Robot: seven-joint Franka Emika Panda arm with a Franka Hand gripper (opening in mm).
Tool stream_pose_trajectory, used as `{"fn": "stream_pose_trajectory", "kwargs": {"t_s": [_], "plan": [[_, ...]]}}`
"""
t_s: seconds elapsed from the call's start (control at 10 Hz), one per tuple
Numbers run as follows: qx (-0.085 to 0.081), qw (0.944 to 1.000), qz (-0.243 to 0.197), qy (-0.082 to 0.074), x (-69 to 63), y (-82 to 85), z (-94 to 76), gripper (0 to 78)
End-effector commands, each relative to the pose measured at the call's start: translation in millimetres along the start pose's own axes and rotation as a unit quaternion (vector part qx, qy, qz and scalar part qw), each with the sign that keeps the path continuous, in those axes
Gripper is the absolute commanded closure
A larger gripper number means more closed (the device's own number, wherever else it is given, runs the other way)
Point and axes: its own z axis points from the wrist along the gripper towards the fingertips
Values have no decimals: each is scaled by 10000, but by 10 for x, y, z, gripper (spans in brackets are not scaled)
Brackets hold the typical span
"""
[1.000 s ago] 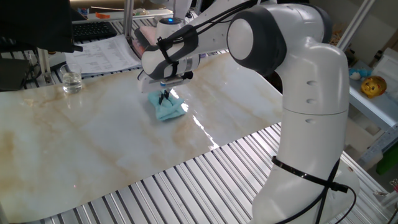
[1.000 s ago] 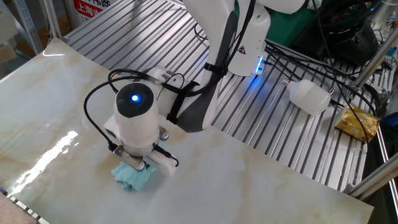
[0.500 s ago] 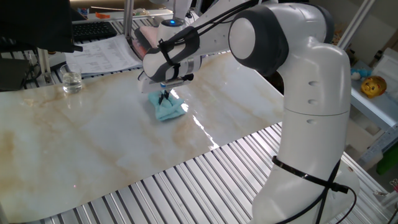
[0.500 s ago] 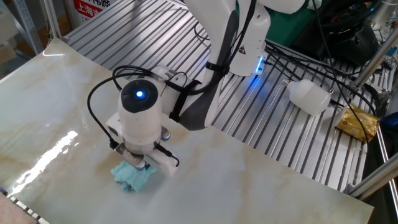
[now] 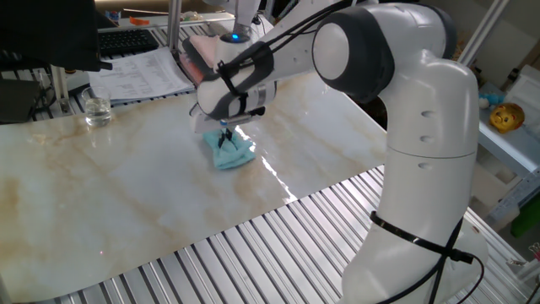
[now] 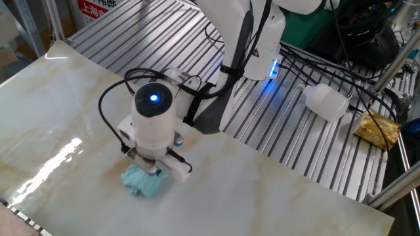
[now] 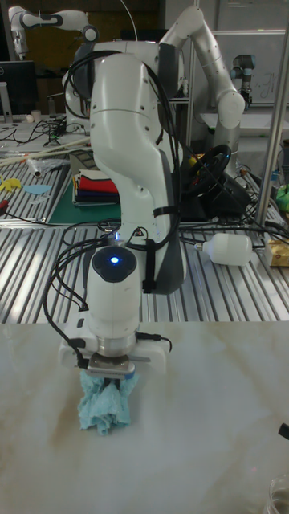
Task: Clean the tabletop with a sponge
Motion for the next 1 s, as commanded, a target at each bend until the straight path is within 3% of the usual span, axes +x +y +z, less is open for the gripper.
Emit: {"fn": "stream_pose_trajectory", "kwargs": {"t_s": [0.1,0.2,0.4,0.6,0.7,1.0], "plan": [[18,10000,-59,70,146,-221,-64,763],[33,9999,-137,96,256,-372,-95,763],[-8,9999,-94,94,409,-427,-38,763],[-30,10000,17,43,548,-291,67,763],[-95,9999,98,77,601,-125,85,763],[-150,9992,369,43,603,314,66,763]]}}
